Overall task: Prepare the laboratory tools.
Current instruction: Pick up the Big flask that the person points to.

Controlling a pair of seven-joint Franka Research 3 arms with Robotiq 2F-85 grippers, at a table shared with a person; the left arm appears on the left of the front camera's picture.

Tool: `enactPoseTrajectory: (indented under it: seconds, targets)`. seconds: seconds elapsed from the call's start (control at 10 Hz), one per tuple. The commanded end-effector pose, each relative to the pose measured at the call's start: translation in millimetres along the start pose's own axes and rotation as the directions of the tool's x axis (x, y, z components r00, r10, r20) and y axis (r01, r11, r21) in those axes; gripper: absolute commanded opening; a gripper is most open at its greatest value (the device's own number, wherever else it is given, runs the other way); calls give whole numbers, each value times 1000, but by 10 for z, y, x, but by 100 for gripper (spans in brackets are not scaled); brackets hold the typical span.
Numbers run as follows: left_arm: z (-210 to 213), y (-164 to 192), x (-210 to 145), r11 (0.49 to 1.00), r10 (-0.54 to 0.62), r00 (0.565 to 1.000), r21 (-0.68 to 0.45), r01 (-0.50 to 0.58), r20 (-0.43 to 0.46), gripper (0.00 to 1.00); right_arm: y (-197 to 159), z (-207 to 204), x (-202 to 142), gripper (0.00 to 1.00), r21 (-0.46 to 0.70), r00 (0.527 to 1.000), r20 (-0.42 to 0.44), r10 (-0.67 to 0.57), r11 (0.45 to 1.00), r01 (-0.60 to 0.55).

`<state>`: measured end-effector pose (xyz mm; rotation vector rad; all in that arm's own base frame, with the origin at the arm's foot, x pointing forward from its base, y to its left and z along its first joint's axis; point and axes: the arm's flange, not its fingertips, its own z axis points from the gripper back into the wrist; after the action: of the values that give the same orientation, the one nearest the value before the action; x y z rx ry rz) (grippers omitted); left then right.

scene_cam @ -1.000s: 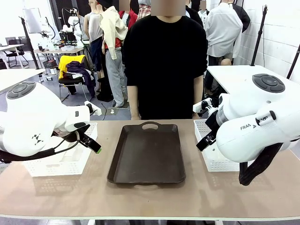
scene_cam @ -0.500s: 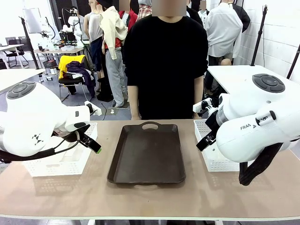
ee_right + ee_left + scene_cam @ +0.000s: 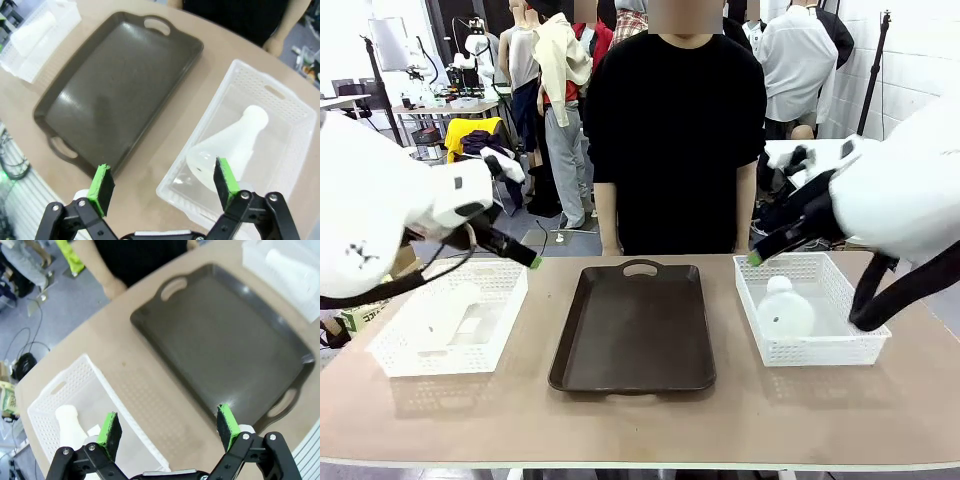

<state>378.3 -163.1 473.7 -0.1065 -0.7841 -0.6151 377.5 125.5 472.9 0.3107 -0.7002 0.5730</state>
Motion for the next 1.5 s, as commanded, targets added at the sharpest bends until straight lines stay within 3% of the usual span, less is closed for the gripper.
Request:
enactPoseTrajectory:
  seconds: [0.0, 0.4, 0.6, 0.7, 0.8, 1.2, 1.4]
  targets:
    - [358, 155, -185, 992, 63, 994, -118, -53, 84, 100, -318, 241, -54, 100, 95, 993, -7, -117, 989, 117]
    - [899, 408, -314, 952, 256, 932, -234, -197, 256, 100, -769, 670, -213, 100, 312, 951, 7, -308, 905, 290]
    - [1084, 583, -441, 894, 399, 865, -339, -293, 304, 100, -926, 828, -297, 100, 422, 935, 18, -354, 851, 314]
    - [1156, 677, -524, 867, 466, 827, -348, -357, 315, 100, -1008, 880, -334, 100, 526, 924, 15, -381, 789, 317]
    - [1191, 790, -621, 841, 520, 789, -359, -405, 327, 100, -1148, 865, -360, 100, 555, 905, 0, -426, 753, 354]
    - [1107, 1020, -888, 713, 688, 669, -434, -550, 282, 100, -1594, 546, -431, 100, 556, 797, -234, -557, 595, 580]
    - [1036, 1128, -1042, 600, 794, 535, -507, -618, 288, 100, -1776, 354, -479, 100, 556, 726, -315, -611, 501, 663]
